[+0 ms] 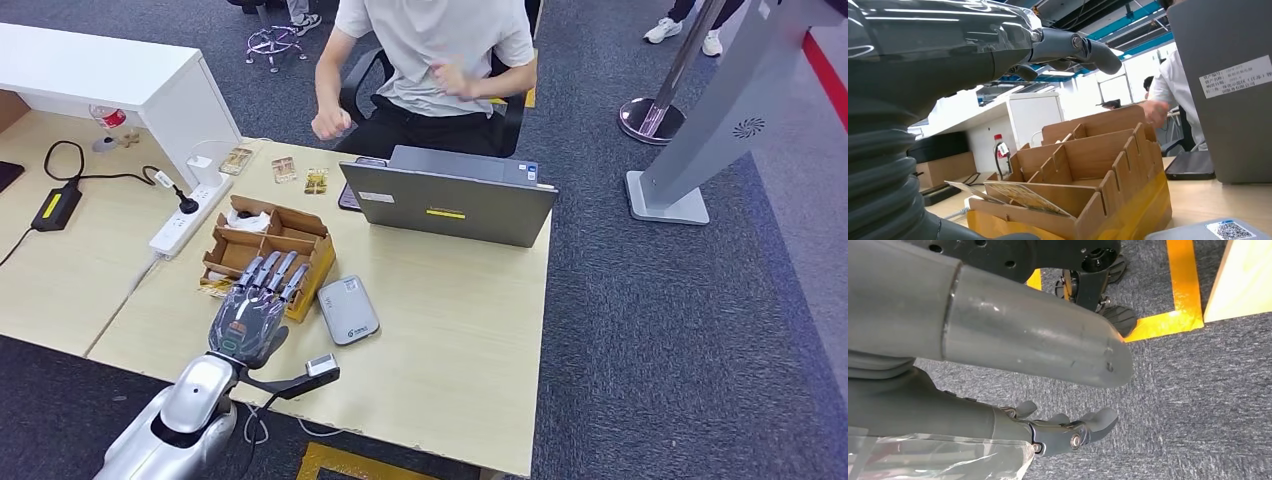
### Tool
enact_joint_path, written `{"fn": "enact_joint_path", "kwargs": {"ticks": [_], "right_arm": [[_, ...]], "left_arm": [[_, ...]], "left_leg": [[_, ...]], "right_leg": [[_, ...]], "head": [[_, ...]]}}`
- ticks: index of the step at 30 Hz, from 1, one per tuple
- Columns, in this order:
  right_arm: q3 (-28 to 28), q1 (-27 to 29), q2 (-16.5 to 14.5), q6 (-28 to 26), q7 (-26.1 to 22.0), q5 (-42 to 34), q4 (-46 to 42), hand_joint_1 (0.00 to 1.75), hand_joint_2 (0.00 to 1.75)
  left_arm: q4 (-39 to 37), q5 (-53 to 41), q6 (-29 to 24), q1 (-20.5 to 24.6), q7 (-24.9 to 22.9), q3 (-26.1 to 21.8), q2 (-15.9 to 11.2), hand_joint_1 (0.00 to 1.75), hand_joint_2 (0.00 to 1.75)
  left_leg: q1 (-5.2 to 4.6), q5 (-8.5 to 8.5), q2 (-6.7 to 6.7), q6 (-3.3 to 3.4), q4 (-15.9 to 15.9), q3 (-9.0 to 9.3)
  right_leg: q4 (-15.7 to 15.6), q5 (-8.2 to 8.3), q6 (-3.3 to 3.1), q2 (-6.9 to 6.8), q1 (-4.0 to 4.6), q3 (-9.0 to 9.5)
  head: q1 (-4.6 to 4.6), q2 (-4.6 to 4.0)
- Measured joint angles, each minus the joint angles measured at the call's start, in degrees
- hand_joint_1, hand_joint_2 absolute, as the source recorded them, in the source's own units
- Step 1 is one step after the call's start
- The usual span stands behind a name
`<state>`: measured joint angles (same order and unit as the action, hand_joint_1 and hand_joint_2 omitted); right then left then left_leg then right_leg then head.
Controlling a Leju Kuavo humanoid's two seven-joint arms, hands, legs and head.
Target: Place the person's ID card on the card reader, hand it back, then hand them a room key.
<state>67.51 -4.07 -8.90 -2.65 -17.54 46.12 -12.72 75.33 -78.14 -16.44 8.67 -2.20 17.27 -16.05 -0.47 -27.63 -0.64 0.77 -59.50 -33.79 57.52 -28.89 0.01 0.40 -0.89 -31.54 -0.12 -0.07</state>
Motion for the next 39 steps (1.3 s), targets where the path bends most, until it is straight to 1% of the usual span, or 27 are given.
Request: {"fn": "enact_joint_path", "kwargs": {"ticks": [4,9,24,37,38,39], "right_arm": [[-0.03,-0.05,0.0,-0.02,0.32,0.18,0.0,0.0,0.0],[-0.03,-0.05,0.0,-0.04,0.57,0.22,0.0,0.0,0.0],[-0.04,-0.05,0.0,-0.13,0.75,0.91,0.01,0.0,0.0],[-0.19,-0.06,0.0,-0.04,0.81,1.32,0.0,0.0,0.0],[-0.21,-0.06,0.0,-0.04,0.83,1.34,0.0,0.0,0.0],[-0.23,-0.07,0.0,-0.04,0.84,1.36,0.0,0.0,0.0]], "left_arm": [[-2.5,-0.08,-0.84,1.15,-0.07,0.0,1.08,0.0,1.75],[-3.75,0.33,-1.49,1.6,-1.02,-0.27,1.63,0.0,1.75],[-3.82,0.92,-2.5,1.24,-2.95,-4.64,1.99,0.0,1.75],[-5.85,0.79,-2.33,1.31,-3.31,-6.23,2.15,0.0,1.75],[-6.14,0.77,-2.32,1.37,-3.43,-6.3,2.15,0.09,1.75],[-6.4,0.75,-2.32,1.42,-3.56,-6.37,2.16,0.53,1.75]], "left_leg": [[0.0,0.0,0.0,0.0,0.0,0.01],[0.0,0.0,0.0,0.0,0.0,0.0],[0.0,0.0,0.0,0.0,0.01,-0.01],[0.0,0.0,0.0,0.0,0.01,0.0],[0.0,0.0,0.0,0.0,0.01,0.0],[0.0,0.0,0.0,0.0,0.01,0.0]], "right_leg": [[0.0,0.01,0.0,0.0,0.0,0.01],[0.0,0.0,0.0,0.0,0.0,0.0],[0.0,0.0,0.0,0.0,0.01,0.02],[0.0,0.0,0.0,0.0,0.01,0.01],[0.0,0.0,0.0,0.0,0.01,0.01],[0.0,0.0,0.0,0.0,0.01,0.01]], "head": [[0.01,0.0],[0.01,0.0],[0.01,0.0],[0.01,0.0],[0.01,0.0],[0.01,0.0]]}}
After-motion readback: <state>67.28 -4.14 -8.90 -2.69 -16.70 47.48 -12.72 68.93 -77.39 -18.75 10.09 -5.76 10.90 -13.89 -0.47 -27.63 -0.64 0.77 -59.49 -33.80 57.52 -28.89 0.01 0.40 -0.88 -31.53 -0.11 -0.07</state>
